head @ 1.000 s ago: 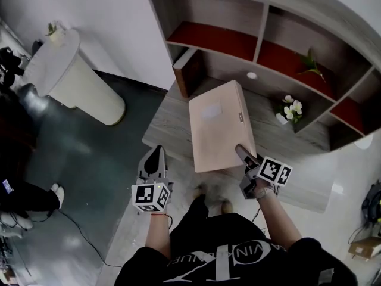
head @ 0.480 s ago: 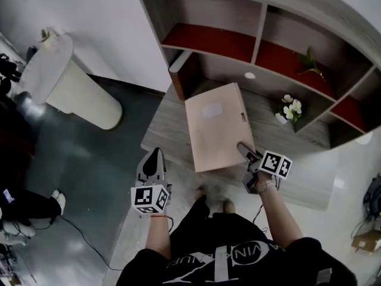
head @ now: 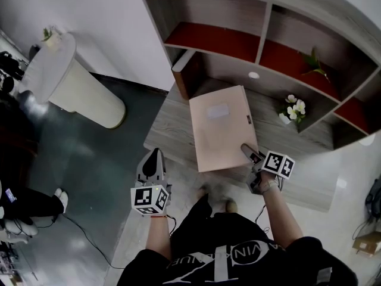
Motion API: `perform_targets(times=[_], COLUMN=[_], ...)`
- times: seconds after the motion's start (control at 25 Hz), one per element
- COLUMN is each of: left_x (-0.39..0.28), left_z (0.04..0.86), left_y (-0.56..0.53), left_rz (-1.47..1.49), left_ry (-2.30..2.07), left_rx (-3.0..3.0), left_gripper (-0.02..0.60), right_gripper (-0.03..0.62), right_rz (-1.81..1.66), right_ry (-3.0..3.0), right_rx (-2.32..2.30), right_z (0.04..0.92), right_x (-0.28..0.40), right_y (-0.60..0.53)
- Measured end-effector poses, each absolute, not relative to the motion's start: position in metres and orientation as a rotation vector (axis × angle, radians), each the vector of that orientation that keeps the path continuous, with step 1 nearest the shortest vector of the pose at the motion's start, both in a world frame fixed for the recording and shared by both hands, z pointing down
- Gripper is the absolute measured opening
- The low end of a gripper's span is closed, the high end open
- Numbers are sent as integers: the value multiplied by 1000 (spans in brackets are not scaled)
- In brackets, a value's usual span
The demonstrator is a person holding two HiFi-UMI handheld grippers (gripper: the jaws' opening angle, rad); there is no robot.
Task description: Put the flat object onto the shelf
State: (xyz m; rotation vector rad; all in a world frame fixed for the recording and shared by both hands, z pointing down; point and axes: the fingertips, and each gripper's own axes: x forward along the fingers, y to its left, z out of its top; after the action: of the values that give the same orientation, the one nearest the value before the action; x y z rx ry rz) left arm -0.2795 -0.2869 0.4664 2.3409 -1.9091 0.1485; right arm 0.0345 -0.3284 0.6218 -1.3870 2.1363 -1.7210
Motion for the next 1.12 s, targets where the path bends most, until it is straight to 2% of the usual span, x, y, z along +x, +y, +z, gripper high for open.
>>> perform_targets(times=[0.56, 1.12], left_x=[-279, -277], left_z=[469, 470], left_y=[-285, -282], left_rz=[127, 97], left_ry=[-1917, -1907], left_rx=[2318, 2297], left_gripper=[3, 3], right_gripper=[468, 443], right_rz=[-1855, -1827], right_ry=[2036, 2077], right_rx=[-1489, -1516], right_z=[645, 634], right_x=[39, 46], right_y=[-323, -322])
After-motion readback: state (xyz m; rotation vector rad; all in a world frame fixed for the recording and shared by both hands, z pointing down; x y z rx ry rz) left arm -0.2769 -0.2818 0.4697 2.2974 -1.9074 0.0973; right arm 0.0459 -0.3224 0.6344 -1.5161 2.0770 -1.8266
